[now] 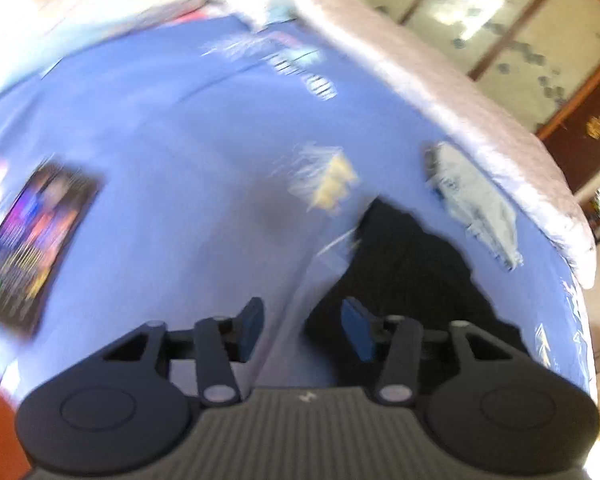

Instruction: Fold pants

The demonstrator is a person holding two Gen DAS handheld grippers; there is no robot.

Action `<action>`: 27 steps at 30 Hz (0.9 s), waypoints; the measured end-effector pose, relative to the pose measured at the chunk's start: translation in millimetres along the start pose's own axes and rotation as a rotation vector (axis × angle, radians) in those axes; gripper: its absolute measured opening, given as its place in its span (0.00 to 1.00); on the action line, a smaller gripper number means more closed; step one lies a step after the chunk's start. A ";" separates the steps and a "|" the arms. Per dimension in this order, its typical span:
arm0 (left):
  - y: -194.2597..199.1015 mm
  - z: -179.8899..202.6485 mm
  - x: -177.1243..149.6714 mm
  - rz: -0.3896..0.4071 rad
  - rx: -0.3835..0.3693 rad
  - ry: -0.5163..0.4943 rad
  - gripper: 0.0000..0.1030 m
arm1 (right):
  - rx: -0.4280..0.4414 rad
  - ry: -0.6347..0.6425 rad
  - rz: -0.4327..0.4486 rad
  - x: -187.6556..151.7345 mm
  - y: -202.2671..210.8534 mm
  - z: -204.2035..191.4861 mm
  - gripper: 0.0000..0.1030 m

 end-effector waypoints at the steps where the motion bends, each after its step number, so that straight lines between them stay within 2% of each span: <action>1: -13.9 14.5 11.3 0.001 -0.009 -0.022 0.59 | -0.027 0.085 -0.010 -2.8 -10.8 -22.1 0.69; 3: -42.2 37.7 22.9 -0.023 -0.024 -0.037 0.67 | -0.112 0.187 0.003 -8.0 -41.2 -43.2 0.83; 4: -63.4 52.0 29.0 -0.052 -0.037 -0.039 0.79 | -0.154 0.187 -0.011 -9.6 -61.4 -43.0 0.86; 5: -80.0 62.5 32.3 -0.074 -0.043 -0.043 0.86 | -0.206 0.156 -0.055 -11.6 -83.0 -37.6 0.86; 6: -96.4 72.3 33.3 -0.091 -0.040 -0.051 0.86 | -0.241 0.107 -0.108 -13.9 -103.4 -27.6 0.86; 7: -115.4 86.1 33.0 -0.115 -0.023 -0.061 0.79 | -0.250 0.051 -0.158 -17.2 -122.3 -16.7 0.82; 8: -127.5 96.7 31.2 -0.139 -0.011 -0.075 0.53 | -0.235 0.001 -0.194 -20.4 -137.1 -9.0 0.56; 10: -150.2 115.9 25.3 -0.197 0.014 -0.110 0.22 | -0.236 -0.055 -0.241 -20.2 -161.1 -2.9 0.32; 11: -154.6 123.4 23.2 -0.197 0.037 -0.118 0.17 | -0.194 -0.072 -0.227 -10.6 -166.9 -5.3 0.15; 12: -153.9 129.7 22.8 -0.182 0.041 -0.136 0.12 | -0.109 -0.126 -0.218 3.3 -168.5 -7.9 0.14; 13: -147.4 133.1 22.8 -0.159 0.038 -0.157 0.11 | -0.013 -0.198 -0.179 19.8 -166.0 -8.9 0.14; 15: -122.3 128.7 28.5 -0.097 -0.002 -0.158 0.11 | 0.160 -0.235 -0.012 61.1 -142.2 -21.2 0.14; 17: -94.6 112.4 34.1 -0.049 -0.067 -0.117 0.11 | 0.332 -0.243 0.164 92.7 -108.2 -25.5 0.14; 18: -84.4 104.0 34.8 -0.040 -0.106 -0.094 0.11 | 0.395 -0.246 0.238 102.9 -90.5 -22.6 0.14; 20: -76.4 94.0 29.7 -0.032 -0.121 -0.083 0.11 | 0.462 -0.236 0.296 110.7 -74.5 -8.2 0.18; 21: -74.3 90.2 24.5 -0.034 -0.116 -0.091 0.11 | 0.437 -0.220 0.303 107.7 -72.5 2.1 0.25; 22: -74.9 86.0 15.8 -0.049 -0.105 -0.105 0.12 | 0.354 -0.201 0.296 99.1 -72.6 14.2 0.49; 23: -77.2 81.4 6.8 -0.072 -0.090 -0.116 0.12 | 0.235 -0.183 0.281 90.0 -78.5 26.5 0.78; 24: -82.5 78.4 0.6 -0.097 -0.073 -0.120 0.12 | 0.083 -0.164 0.260 78.3 -84.9 42.4 0.84; 25: -88.1 79.2 -0.5 -0.119 -0.063 -0.119 0.12 | -0.046 -0.147 0.240 66.3 -89.5 60.9 0.83; 27: -91.1 70.7 -12.8 -0.155 -0.048 -0.105 0.12 | -0.212 -0.162 0.194 43.6 -87.7 98.2 0.81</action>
Point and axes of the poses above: each gripper's, at about its wrist camera, not at the fingertips, and y roughly against the way its jaws point, z to its right, x to its top, the point moved 1 cm from there along -y, roughly the way its jaws point, and after that the axes turned 5 degrees about x, right-handed, at the moved point
